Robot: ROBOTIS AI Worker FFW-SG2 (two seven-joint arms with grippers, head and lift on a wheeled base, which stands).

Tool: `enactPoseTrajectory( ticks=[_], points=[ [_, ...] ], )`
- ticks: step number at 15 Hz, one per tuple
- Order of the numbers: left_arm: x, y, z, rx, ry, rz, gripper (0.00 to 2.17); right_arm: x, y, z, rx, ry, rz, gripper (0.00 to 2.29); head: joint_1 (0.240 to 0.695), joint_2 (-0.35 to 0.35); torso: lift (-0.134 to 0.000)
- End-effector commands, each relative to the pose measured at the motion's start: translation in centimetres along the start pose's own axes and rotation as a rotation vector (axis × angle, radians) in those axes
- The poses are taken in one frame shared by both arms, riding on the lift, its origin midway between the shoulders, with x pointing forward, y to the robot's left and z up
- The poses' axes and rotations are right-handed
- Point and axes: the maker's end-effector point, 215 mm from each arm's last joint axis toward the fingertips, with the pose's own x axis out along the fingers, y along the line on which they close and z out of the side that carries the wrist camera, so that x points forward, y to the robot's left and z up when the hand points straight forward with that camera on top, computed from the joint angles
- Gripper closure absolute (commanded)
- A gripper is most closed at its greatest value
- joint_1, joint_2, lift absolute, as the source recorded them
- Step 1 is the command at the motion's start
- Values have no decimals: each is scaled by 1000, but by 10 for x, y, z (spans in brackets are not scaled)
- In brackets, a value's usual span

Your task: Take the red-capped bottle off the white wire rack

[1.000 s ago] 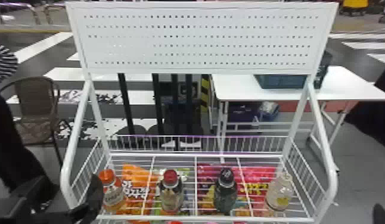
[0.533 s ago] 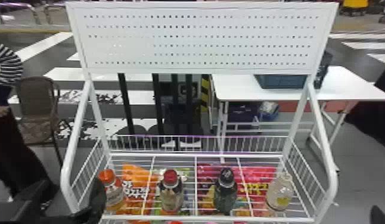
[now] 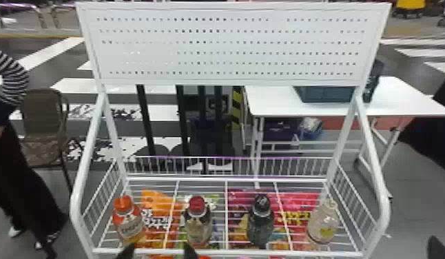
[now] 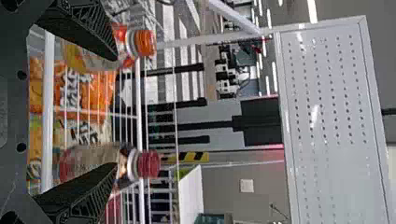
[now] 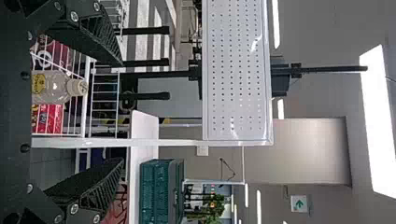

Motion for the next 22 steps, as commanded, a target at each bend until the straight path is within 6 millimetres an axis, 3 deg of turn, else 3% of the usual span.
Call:
enactPoseTrajectory(
  ticks=[1, 3, 6, 15, 19, 21, 22],
  points=[
    [-2, -55, -17, -47, -38, -76, 83, -1, -1, -1, -3, 4, -1, 171, 499, 0, 0],
    [9, -77, -28, -103, -59, -80, 83, -2, -3, 0, -6, 3, -3, 171, 499, 0, 0],
    [35, -85, -47, -103, -64, -65, 83, -3, -3, 1, -7, 0, -4, 171, 499, 0, 0],
    [119, -57, -59, -113, -33, -17, 83, -6, -5, -2, -12, 8, -8, 171, 499, 0, 0],
    [138, -54, -52, -118, -39, -15, 83, -7, -6, -2, -15, 10, -11, 171, 499, 0, 0],
    [139, -55, -48, -121, -46, -22, 282, -8, -8, -3, -18, 12, -15, 171, 499, 0, 0],
    [140, -53, -45, -130, -48, -26, 583, -7, -9, -2, -19, 11, -15, 171, 499, 0, 0]
  ],
)
